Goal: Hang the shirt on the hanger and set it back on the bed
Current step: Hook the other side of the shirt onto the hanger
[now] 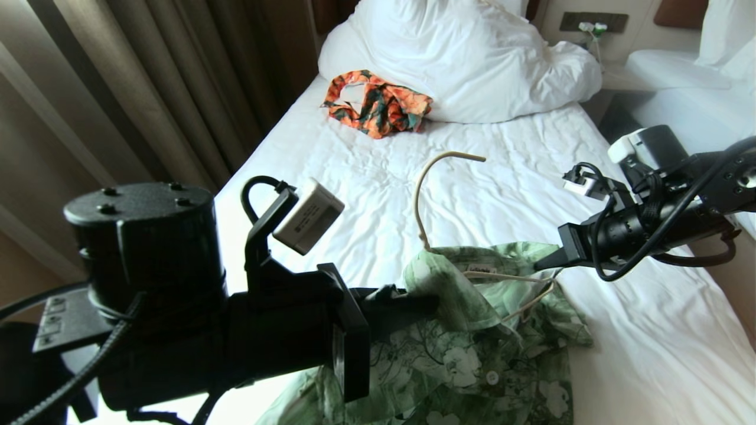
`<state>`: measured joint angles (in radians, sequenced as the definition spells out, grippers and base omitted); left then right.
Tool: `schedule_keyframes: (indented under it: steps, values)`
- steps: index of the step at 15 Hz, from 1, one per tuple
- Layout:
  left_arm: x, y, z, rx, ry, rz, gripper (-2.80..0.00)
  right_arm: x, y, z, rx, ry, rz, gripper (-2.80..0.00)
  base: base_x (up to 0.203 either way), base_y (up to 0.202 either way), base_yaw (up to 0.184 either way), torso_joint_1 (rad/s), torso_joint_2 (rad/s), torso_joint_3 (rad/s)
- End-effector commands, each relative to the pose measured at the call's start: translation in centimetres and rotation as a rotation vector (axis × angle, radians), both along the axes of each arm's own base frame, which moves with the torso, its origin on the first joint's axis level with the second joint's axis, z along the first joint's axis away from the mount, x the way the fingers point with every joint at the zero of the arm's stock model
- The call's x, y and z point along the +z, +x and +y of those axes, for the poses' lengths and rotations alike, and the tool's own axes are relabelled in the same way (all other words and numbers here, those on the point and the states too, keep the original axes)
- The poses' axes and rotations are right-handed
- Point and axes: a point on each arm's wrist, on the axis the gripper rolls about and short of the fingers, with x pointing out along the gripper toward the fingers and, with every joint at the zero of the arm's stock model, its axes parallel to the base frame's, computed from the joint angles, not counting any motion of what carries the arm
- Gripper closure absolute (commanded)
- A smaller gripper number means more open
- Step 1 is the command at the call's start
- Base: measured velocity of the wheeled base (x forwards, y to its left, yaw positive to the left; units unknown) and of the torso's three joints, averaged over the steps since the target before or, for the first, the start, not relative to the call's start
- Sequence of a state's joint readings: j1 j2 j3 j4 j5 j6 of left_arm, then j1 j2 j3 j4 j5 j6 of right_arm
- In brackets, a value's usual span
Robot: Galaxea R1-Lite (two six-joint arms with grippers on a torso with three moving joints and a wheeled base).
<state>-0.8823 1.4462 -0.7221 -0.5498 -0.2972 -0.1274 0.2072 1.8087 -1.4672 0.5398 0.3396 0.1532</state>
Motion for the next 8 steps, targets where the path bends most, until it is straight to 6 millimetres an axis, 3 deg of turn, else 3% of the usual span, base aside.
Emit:
schedule_keyframes:
  steps: [1,8]
  values:
    - [0.1,0.1,-0.2,-0.005,-0.006,-0.001,0.00,0.1,-0.1,0.0,0.003,0.004,0.000,0.00,0.000,0.000,0.000,0.000,0.00,0.000]
    - [1.6,0.2,-0.3,-0.001,-0.054,-0.013,0.00,0.7,0.2,0.3,-0.020,0.033,-0.009,0.00,0.000,0.000,0.000,0.000,0.00,0.000]
